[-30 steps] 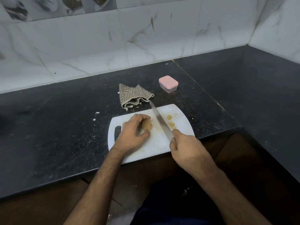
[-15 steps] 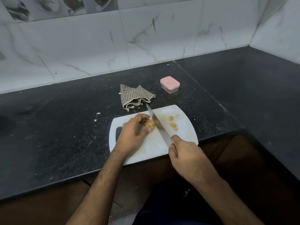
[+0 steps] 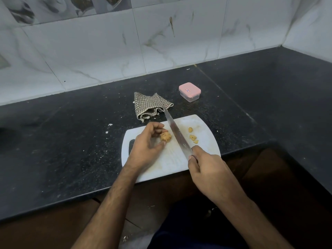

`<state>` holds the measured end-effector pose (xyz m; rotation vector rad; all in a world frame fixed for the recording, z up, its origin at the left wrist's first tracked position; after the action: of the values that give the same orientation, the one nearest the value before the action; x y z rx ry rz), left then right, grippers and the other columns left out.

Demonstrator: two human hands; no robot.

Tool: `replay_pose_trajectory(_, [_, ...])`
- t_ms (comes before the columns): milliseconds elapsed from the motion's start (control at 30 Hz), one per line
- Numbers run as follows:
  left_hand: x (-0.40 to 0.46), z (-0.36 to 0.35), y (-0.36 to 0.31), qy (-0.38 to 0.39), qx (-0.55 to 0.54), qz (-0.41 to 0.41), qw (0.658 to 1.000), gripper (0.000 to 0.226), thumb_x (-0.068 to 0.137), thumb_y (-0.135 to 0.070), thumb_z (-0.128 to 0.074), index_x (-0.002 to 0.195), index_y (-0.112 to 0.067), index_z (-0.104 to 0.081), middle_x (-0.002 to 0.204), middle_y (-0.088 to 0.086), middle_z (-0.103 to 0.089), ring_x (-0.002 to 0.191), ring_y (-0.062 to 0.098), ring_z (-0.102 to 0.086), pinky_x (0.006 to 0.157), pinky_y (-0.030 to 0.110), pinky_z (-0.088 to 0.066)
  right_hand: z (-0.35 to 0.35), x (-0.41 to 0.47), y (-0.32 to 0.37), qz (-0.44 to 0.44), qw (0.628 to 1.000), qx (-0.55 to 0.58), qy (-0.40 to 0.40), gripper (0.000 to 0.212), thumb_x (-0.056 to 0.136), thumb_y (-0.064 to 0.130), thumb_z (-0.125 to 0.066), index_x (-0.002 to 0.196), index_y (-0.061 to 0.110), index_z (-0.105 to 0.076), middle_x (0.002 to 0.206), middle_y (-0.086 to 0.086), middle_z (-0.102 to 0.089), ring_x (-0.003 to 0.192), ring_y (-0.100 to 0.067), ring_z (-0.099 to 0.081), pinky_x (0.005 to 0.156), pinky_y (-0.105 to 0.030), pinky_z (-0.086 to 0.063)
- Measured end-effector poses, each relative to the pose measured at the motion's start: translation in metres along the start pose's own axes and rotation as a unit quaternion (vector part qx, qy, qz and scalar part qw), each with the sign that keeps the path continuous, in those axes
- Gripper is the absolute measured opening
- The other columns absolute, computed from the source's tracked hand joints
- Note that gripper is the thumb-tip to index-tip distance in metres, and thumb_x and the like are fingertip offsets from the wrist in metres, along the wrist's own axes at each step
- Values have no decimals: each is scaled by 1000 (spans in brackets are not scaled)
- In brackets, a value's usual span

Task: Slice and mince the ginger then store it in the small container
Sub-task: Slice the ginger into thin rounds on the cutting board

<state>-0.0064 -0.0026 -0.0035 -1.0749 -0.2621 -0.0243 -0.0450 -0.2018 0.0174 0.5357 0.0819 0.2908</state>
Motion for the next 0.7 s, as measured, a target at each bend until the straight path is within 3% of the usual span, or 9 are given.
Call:
replay_pose_trajectory(200, [2,-2,-3,3,29,-12,999,14,93,-30,-75,105,-35,-71,102,-13,-73,103,10,-67,99,43,-54,0,5,-6,-4,1000,-3,0,13,104,37,-34,97,29,-43,74,7,-58,69,-13,-61,67,-40,-58])
replay_pose_trajectory(300, [5,0,-2,6,58,-8,998,19,91,-36,-75,109,-40,-69,107,-15,-72,108,9,-66,102,47,-52,3,8,-6,1,1000,-16,-4,14,103,37,-34,100,28,-44,74,6,-58,71,-15,-62,68,-42,-58])
replay_pose_trajectory(433, [5,-2,0,10,90,-14,996,31,89,-24,-76,114,-39,-67,109,-16,-71,111,11,-64,105,49,-49,1,11,-11,-5,999,-40,2,22,104,37,-33,103,24,-51,77,6,-58,73,-15,-62,71,-41,-59])
replay_pose_trajectory(700, [2,-1,1,-8,70,22,997,23,88,-38,-80,108,-35,-69,110,-12,-72,108,12,-66,99,47,-52,-3,16,-12,9,999,-37,23,24,105,33,-33,93,21,-51,75,4,-58,71,-18,-63,69,-41,-58])
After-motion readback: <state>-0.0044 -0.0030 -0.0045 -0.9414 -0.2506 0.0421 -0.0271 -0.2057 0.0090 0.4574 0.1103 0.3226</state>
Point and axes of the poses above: each hand's wrist, its own x-axis towards the middle knuckle, its own z-axis out of the back of the hand, y = z × x, the point moved 8 cm from there along x, towards the middle knuckle
